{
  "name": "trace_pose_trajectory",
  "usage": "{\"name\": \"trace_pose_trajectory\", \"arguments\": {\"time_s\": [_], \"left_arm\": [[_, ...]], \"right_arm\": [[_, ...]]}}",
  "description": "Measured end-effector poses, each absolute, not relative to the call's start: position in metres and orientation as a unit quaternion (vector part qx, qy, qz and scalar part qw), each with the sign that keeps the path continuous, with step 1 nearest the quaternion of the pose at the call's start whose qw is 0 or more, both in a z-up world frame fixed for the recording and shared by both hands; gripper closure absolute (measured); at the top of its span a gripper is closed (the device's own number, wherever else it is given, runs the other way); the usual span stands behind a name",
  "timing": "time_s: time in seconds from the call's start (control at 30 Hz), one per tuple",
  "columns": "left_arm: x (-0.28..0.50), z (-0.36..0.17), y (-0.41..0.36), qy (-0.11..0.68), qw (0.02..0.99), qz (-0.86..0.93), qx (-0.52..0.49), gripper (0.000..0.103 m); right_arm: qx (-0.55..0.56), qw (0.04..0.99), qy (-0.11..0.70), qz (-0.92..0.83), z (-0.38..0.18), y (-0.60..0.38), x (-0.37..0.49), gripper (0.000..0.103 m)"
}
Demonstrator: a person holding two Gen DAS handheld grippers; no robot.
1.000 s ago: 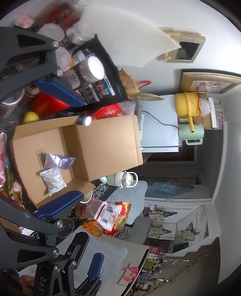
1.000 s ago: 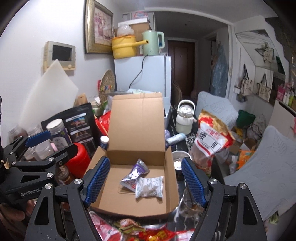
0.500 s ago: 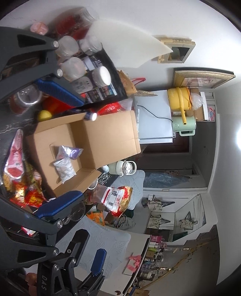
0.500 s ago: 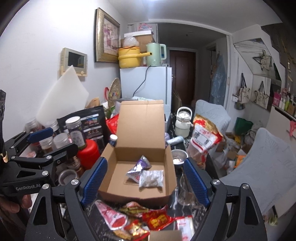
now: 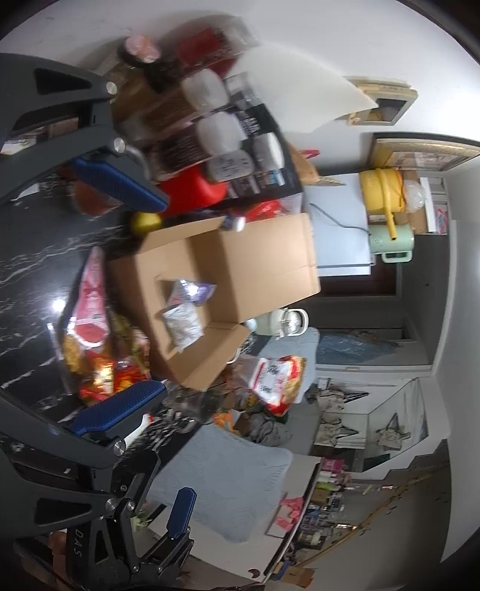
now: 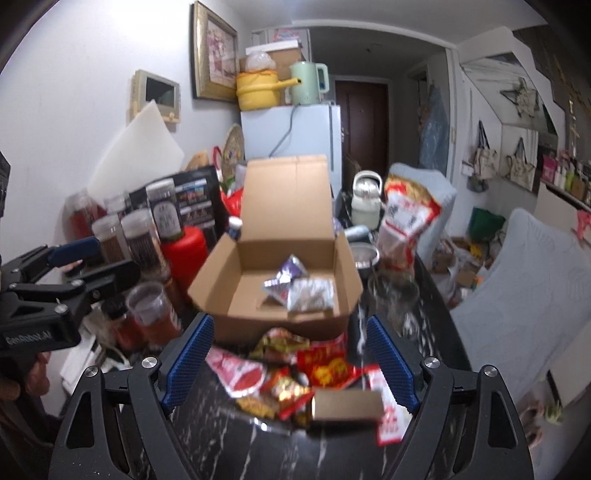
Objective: Organize snacks
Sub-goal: 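Withdraw both tools from the box back toward the snack pile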
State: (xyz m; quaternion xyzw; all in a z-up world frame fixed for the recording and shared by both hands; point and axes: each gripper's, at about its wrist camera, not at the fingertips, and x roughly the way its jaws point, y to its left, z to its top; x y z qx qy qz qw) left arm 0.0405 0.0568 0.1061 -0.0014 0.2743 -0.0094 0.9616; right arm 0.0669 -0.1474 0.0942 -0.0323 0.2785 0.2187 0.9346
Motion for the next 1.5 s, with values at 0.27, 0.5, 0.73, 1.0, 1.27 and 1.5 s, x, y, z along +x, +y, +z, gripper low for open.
{"name": "trace_pose_trajectory", "arguments": {"time_s": [0.27, 0.5, 0.73, 1.0, 1.27, 1.5], "left_arm": [[0.035, 0.064, 0.050, 0.329, 0.943, -0.044, -0.008, 0.010], [0.033, 0.037, 0.045, 0.345, 0.938, -0.043, -0.001, 0.010], [0.036, 0.008, 0.047, 0.373, 0.927, -0.046, -0.022, 0.010], [0.043, -0.023, 0.047, 0.390, 0.920, -0.041, -0.019, 0.010], [0.057, -0.046, 0.060, 0.399, 0.916, -0.050, -0.006, 0.010], [0.080, -0.065, 0.073, 0.417, 0.908, -0.039, 0.030, 0.010]], "right_arm": [[-0.009, 0.928, 0.311, 0.205, 0.059, -0.160, 0.047, 0.018], [-0.012, 0.926, 0.327, 0.191, 0.037, -0.168, 0.036, 0.018], [-0.006, 0.917, 0.355, 0.182, 0.007, -0.171, 0.032, 0.018], [0.006, 0.913, 0.377, 0.155, -0.024, -0.179, 0.031, 0.018], [0.011, 0.904, 0.400, 0.154, -0.044, -0.179, 0.042, 0.018], [0.021, 0.897, 0.410, 0.162, -0.053, -0.177, 0.058, 0.018]]}}
